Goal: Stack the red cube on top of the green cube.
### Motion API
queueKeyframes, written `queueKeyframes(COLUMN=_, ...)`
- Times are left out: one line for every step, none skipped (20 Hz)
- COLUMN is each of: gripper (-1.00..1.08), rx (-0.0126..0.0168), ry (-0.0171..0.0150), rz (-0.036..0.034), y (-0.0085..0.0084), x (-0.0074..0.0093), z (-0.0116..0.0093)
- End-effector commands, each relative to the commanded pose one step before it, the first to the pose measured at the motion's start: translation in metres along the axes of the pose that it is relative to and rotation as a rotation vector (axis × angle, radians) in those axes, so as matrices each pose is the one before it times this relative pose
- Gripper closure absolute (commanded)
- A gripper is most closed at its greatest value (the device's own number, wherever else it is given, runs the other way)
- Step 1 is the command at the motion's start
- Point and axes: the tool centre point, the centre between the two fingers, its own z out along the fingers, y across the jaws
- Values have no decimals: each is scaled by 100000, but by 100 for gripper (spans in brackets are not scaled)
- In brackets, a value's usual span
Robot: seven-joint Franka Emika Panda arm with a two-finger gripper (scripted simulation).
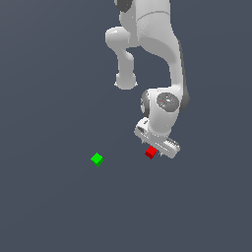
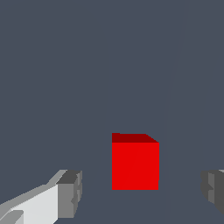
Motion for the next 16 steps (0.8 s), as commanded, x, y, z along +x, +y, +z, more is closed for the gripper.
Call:
queueKeyframes(gripper=-92, rx=-68, ry=-50, rz=69, y=40, x=-7, z=593)
queueKeyframes(gripper=-92, rx=0, ry=0, rz=0, y=-6, x=-17, z=373)
queueKeyframes(gripper=-92, rx=5, ry=4, rz=69, y=21, x=13, z=434)
queueKeyframes(gripper=-92, rx=0, ry=0, rz=0, y=-6, x=-24, z=502)
queueKeyframes(gripper=-92, rx=5, ry=4, rz=69, y=21, x=6, z=559)
queueKeyframes(gripper=-92, rx=5, ry=4, rz=69, y=20, x=8, z=540)
queueKeyframes(gripper=-92, rx=0, ry=0, rz=0, y=-9, x=-20, z=470)
queueKeyframes(gripper=-92, rx=5, ry=5, rz=69, y=16, x=20, z=392)
queueKeyframes(gripper=-92, rx=0, ry=0, rz=0, y=-16, x=-5, z=322)
queueKeyframes(gripper=-92, rx=0, ry=0, rz=0, y=-20, x=3, z=249)
queueKeyframes(gripper=-92, rx=0, ry=0, rz=0, y=-25, x=12, z=177)
queueKeyframes(gripper=-92, rx=0, ry=0, rz=0, y=-29, x=19, z=107)
queueKeyframes(gripper=-92, rx=0, ry=0, rz=0, y=-27, x=21, z=45)
queueKeyframes(gripper=-92, rx=0, ry=0, rz=0, y=-11, x=10, z=8)
queueKeyframes(gripper=108, rx=0, ry=0, rz=0, y=0, x=0, z=0)
queueKeyframes(gripper=108, rx=0, ry=0, rz=0, y=0, x=0, z=0)
